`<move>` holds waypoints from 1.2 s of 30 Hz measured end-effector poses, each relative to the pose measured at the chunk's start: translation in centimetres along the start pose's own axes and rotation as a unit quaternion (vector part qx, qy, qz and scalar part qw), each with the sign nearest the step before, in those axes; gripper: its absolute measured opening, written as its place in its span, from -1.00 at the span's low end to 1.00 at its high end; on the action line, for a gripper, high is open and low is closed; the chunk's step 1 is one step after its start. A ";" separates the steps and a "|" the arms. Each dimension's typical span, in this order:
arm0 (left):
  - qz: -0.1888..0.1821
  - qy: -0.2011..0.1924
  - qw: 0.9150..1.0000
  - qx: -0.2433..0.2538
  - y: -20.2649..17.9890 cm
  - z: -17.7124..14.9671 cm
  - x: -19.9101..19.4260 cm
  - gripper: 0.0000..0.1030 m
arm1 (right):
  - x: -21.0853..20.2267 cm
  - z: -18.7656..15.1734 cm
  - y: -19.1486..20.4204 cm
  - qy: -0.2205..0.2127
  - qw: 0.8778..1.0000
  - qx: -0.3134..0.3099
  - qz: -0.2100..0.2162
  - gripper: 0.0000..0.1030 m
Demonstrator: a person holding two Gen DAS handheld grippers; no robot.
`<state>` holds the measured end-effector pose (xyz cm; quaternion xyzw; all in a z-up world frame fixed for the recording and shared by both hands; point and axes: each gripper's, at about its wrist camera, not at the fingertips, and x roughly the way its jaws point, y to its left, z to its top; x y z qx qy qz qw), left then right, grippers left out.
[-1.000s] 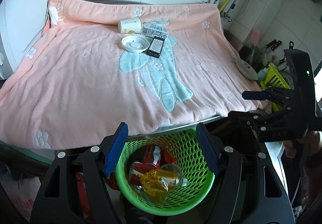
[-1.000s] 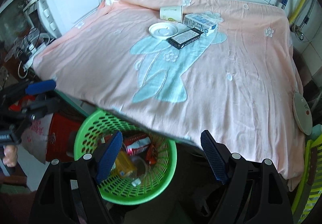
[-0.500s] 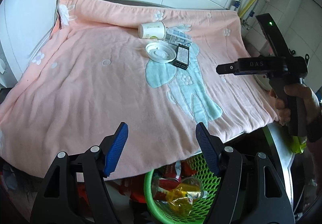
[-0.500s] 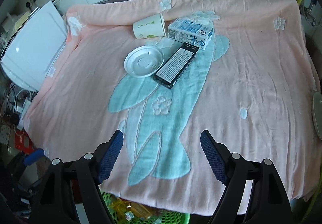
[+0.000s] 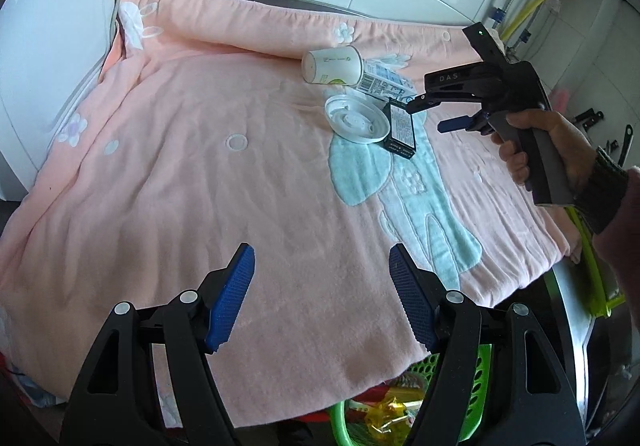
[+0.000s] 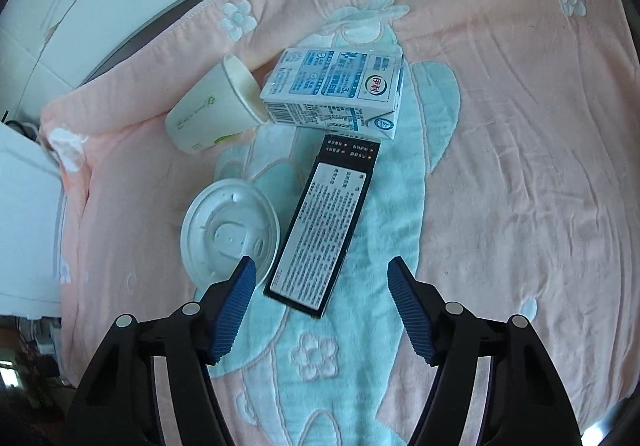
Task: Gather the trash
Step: 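Grasp the black rectangular box with the right tool and lift it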
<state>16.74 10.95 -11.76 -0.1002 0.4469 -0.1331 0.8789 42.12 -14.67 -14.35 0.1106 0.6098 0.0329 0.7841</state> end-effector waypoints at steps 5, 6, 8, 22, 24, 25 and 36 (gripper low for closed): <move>0.002 0.004 1.000 0.004 0.9 1.2 1.1 0.34 | 2.2 1.6 -0.2 0.013 1.000 0.026 -0.005 0.16; 0.002 0.004 1.000 0.006 1.0 1.3 1.2 0.34 | 2.5 1.8 -0.2 0.016 0.999 0.029 -0.003 0.15; 0.003 0.005 1.000 0.009 1.2 1.7 1.7 0.34 | 3.2 2.0 0.0 0.022 0.999 0.027 -0.012 0.13; 0.020 -0.002 0.998 0.054 0.1 5.7 4.7 0.34 | 5.7 2.6 0.1 0.043 0.999 0.016 -0.008 -0.02; 0.021 -0.003 0.998 0.057 -0.1 6.3 5.2 0.35 | 5.9 2.6 -0.1 0.045 0.999 0.022 -0.003 -0.02; 0.020 -0.004 0.998 0.058 -0.2 6.6 5.4 0.35 | 5.9 2.3 0.1 0.044 0.999 0.020 -0.004 -0.02; 0.013 -0.001 0.994 0.113 -2.5 9.1 9.1 0.49 | 4.5 -1.5 -0.5 0.030 0.998 -0.045 -0.035 -0.13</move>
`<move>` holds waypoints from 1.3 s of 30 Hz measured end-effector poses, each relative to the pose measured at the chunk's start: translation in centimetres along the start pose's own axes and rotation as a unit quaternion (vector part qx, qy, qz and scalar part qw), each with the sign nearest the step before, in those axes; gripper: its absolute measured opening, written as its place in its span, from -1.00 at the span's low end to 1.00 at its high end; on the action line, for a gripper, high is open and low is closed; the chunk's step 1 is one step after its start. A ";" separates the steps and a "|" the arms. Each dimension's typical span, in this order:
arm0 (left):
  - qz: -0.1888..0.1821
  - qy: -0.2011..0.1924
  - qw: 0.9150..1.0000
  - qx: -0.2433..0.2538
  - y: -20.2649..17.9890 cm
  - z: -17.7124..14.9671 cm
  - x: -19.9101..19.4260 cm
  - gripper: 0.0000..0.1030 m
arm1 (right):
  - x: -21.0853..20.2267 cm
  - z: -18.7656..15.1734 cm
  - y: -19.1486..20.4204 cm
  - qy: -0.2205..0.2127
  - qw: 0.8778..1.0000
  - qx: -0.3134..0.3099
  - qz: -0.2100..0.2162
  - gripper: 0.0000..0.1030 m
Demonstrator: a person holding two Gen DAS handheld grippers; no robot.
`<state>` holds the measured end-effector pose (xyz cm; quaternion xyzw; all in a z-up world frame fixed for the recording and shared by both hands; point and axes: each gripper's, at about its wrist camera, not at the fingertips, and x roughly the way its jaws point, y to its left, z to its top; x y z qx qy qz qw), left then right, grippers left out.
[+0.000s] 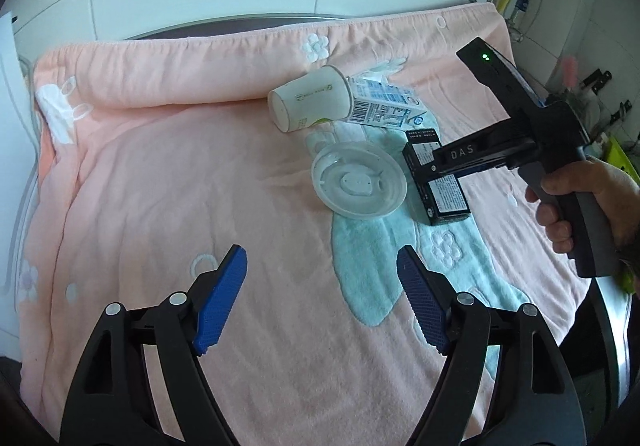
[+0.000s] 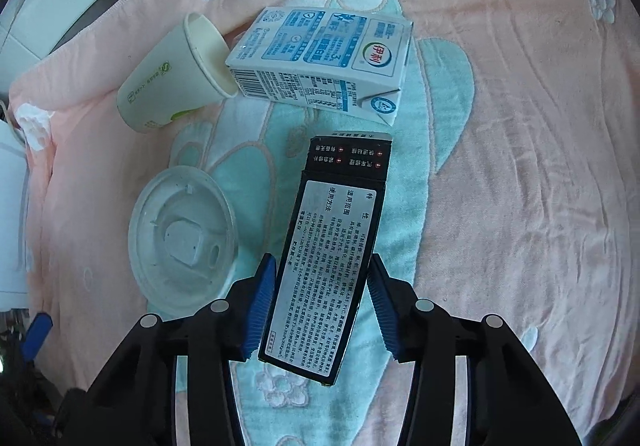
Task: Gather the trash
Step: 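Grasp the black rectangular box with the right tool and lift it, then grasp the white plastic lid with the left tool while the right tool holds the box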
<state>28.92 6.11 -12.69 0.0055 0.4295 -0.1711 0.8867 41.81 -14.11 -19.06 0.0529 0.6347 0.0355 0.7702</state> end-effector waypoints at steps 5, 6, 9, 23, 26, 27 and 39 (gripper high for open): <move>-0.011 0.013 0.999 0.030 -1.4 1.9 2.8 0.76 | -1.2 -2.4 -1.5 -0.009 1.000 -0.008 0.002 -0.16; -0.010 0.015 0.999 0.035 -1.6 2.3 3.4 0.78 | -1.3 -2.7 -2.1 -0.011 1.000 -0.010 0.001 -0.16; -0.019 0.028 0.998 0.050 -2.1 3.5 5.4 0.90 | -2.1 -4.2 -2.9 -0.015 1.000 -0.011 0.007 -0.16; -0.012 0.064 0.993 0.096 -3.1 5.9 11.4 0.90 | -6.0 -9.7 -3.6 -0.032 0.999 -0.036 0.026 -0.16; -0.014 0.073 0.992 0.104 -3.4 6.0 12.2 0.90 | -6.3 -9.9 -3.6 -0.032 0.998 -0.036 0.030 -0.16; -0.015 0.074 0.991 0.107 -3.5 6.0 12.4 0.90 | -6.4 -10.1 -3.7 -0.032 0.998 -0.035 0.031 -0.16; -0.029 0.066 0.993 0.097 -3.3 6.2 13.9 0.81 | -6.9 -11.9 -3.5 -0.038 0.998 -0.046 0.025 -0.15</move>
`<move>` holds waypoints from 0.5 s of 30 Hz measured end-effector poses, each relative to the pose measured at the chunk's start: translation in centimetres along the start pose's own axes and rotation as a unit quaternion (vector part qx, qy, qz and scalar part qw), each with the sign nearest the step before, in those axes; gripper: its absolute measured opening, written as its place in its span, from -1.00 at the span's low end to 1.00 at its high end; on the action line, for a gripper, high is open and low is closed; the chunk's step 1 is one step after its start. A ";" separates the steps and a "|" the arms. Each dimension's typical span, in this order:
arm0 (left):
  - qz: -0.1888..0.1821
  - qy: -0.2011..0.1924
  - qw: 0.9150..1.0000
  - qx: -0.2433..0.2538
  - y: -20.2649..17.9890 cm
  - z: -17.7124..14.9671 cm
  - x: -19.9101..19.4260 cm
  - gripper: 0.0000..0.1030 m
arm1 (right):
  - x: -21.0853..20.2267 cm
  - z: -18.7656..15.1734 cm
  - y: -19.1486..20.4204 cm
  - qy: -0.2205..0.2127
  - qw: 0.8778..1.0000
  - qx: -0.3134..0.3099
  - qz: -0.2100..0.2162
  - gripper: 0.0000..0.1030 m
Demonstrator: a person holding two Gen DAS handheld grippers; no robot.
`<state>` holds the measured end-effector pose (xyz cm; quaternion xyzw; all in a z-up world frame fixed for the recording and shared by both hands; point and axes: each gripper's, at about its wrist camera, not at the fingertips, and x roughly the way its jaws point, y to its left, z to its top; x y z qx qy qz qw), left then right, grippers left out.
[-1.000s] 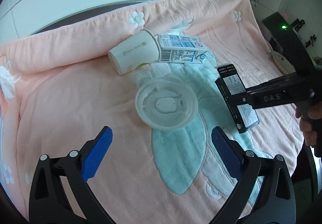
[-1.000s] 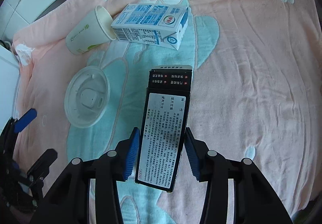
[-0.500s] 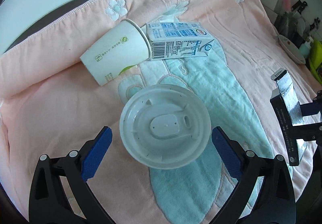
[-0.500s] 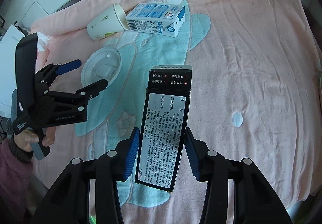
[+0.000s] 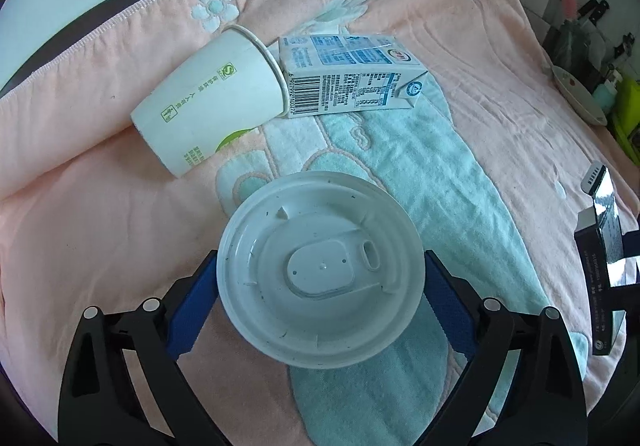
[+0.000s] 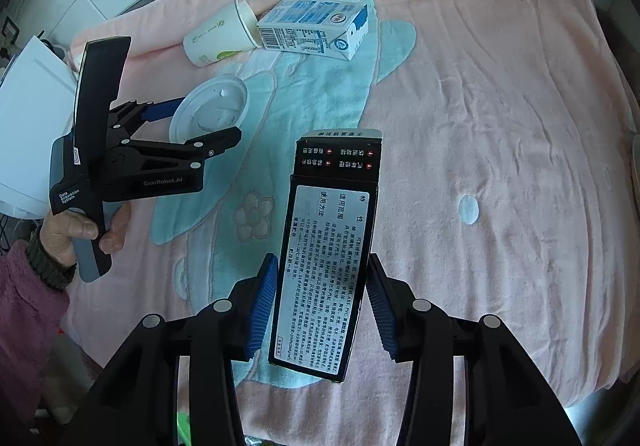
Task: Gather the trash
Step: 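Grasp the white plastic lid with the left tool while the right tool holds the box, then release the black box into the green basket with the right tool while the left tool carries the lid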
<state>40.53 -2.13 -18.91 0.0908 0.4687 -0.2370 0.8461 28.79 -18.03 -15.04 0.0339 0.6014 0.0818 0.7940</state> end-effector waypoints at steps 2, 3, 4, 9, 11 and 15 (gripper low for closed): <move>0.001 -0.007 1.000 -0.003 -0.1 -0.2 -0.2 0.79 | -0.4 -0.4 0.2 -0.004 1.000 -0.005 -0.001 -0.15; -0.001 -0.009 1.000 -0.005 -0.1 -0.3 -0.4 0.78 | -0.5 -0.6 0.4 -0.005 1.000 -0.008 -0.002 -0.15; 0.000 -0.012 1.000 -0.006 -0.2 -0.5 -0.7 0.78 | -0.8 -0.9 0.5 -0.006 1.000 -0.011 -0.001 -0.15; 0.005 -0.031 0.999 -0.005 -0.9 -1.8 -3.5 0.77 | -1.8 -2.2 1.5 -0.009 1.000 -0.029 0.003 -0.15; 0.006 -0.040 0.999 -0.009 -1.1 -2.6 -5.2 0.77 | -2.3 -2.9 1.9 -0.012 0.999 -0.037 0.004 -0.15; 0.011 -0.063 0.998 -0.017 -1.9 -4.3 -9.0 0.77 | -3.5 -4.7 2.8 -0.016 0.998 -0.059 0.006 -0.15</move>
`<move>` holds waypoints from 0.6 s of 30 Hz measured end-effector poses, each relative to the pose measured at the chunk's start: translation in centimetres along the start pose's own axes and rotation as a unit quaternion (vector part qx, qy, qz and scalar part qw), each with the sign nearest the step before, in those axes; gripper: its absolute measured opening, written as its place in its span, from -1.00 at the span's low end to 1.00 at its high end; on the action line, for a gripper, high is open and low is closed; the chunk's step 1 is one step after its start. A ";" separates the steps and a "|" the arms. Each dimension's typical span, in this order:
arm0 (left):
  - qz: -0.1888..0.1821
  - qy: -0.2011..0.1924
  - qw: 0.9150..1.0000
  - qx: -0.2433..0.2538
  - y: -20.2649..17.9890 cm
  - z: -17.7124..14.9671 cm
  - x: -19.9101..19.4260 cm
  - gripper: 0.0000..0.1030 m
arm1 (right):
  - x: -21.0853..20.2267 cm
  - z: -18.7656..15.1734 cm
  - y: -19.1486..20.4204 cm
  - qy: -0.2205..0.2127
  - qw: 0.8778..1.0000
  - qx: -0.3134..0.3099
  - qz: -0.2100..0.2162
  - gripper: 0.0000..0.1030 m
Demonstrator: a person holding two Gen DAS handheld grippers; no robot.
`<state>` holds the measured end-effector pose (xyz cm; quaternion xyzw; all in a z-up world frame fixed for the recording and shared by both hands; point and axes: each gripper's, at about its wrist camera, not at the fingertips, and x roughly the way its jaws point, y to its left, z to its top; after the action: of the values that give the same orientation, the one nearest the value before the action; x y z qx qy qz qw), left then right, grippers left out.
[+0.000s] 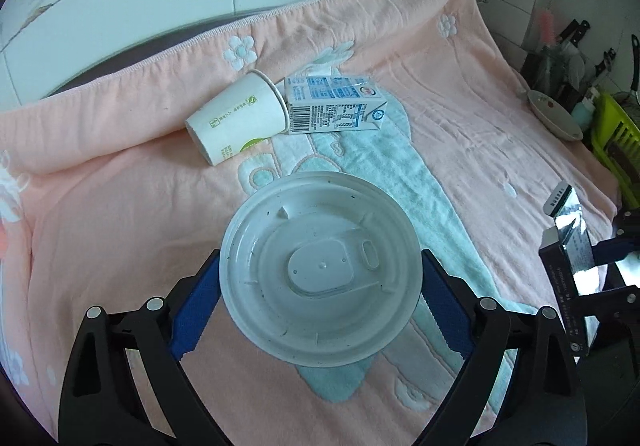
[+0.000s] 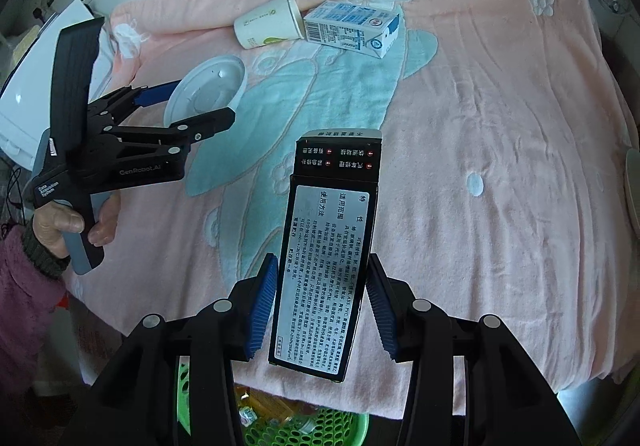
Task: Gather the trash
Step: 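Release the black box into the green basket with the right tool while the left tool carries the lid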
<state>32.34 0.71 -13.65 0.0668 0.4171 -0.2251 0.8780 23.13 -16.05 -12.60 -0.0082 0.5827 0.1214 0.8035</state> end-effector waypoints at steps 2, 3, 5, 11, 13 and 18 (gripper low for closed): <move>0.005 -0.011 1.000 -0.005 -0.4 -0.6 -2.2 0.77 | -0.6 -0.9 0.7 -0.002 1.000 -0.017 -0.003 -0.15; 0.007 -0.016 1.000 -0.008 -0.6 -1.0 -3.2 0.77 | -0.9 -1.5 1.0 -0.002 1.000 -0.025 -0.001 -0.15; 0.017 -0.025 0.999 -0.011 -1.1 -1.7 -5.3 0.77 | -1.4 -2.6 1.6 -0.004 0.999 -0.039 0.002 -0.15; 0.040 -0.046 0.998 -0.024 -2.9 -5.1 -11.2 0.77 | -3.0 -6.3 3.7 -0.008 0.996 -0.089 0.006 -0.15; 0.045 -0.053 0.997 -0.030 -3.7 -6.0 -12.9 0.77 | -3.5 -7.4 4.4 -0.005 0.994 -0.107 0.004 -0.15; 0.054 -0.068 0.995 -0.045 -5.9 -8.9 -17.0 0.77 | -4.6 -10.3 5.6 -0.001 0.990 -0.140 0.004 -0.15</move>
<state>14.03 3.95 -6.01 0.0338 0.3623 -0.1624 0.9172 11.00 -13.09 -10.87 -0.1184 0.5596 0.2050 0.7943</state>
